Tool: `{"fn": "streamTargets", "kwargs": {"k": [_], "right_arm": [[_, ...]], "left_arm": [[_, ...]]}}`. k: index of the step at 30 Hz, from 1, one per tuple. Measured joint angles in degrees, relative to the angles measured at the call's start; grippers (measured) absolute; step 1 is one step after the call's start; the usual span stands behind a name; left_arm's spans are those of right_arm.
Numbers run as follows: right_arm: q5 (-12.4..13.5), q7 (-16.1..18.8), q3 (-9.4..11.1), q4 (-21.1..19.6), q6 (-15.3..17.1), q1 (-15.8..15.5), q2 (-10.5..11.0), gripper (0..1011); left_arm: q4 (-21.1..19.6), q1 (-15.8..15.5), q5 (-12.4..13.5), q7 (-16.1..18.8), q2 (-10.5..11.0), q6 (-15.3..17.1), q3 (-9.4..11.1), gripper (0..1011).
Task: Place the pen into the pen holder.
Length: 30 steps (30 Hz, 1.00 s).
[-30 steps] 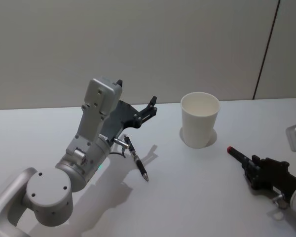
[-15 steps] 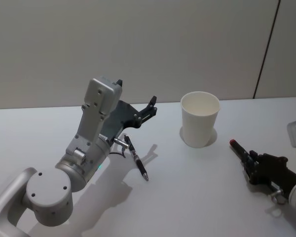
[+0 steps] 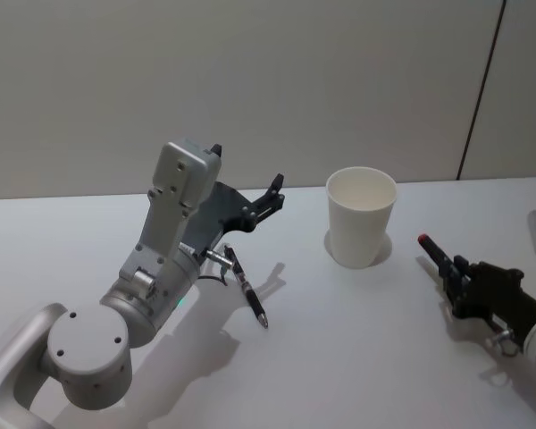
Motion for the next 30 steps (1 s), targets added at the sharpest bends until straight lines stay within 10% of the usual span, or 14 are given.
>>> {"fn": "streamTargets", "kwargs": {"k": [30], "right_arm": [[9.3, 1.4, 2.4, 0.3, -16.7, 7.4, -3.0, 178]], "left_arm": [[0.0, 0.0, 0.0, 0.0, 0.0, 0.0, 0.0, 1001]]}}
